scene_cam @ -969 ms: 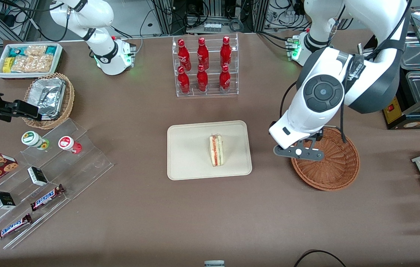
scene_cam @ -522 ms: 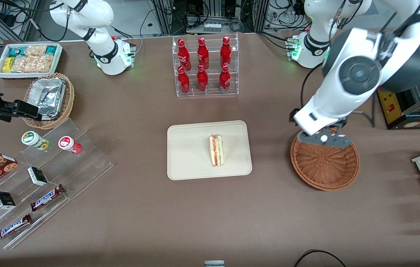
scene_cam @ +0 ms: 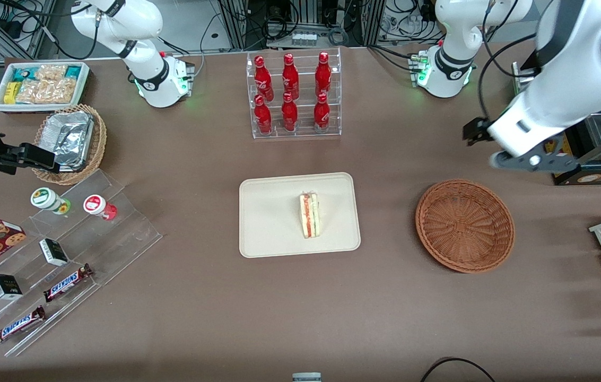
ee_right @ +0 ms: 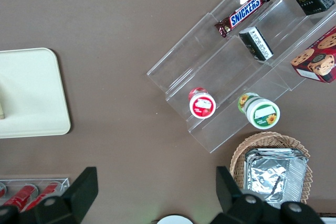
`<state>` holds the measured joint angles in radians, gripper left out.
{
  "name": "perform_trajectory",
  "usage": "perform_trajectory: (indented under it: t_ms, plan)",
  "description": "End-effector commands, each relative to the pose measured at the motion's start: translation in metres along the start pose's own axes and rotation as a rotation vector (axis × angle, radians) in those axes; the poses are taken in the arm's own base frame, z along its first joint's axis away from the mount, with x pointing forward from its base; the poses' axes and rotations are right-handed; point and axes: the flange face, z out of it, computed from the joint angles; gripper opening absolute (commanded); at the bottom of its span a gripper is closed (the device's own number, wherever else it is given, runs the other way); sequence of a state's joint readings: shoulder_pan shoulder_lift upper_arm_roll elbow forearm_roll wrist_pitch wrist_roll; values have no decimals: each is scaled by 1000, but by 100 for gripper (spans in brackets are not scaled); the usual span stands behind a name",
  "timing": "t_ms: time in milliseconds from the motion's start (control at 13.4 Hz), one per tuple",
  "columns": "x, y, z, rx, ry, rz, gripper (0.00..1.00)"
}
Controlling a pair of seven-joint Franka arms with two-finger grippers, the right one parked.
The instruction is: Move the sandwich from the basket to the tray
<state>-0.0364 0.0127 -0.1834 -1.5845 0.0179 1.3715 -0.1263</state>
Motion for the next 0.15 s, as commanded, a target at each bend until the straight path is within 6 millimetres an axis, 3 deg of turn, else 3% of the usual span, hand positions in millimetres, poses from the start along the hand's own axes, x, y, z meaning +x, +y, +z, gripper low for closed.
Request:
perform_trajectory:
  t_ms: [0, 75]
  plan:
    - [-27, -13, -13, -15, -6, -13, 100]
    - [-32, -26, -17, -21, -4, -37, 100]
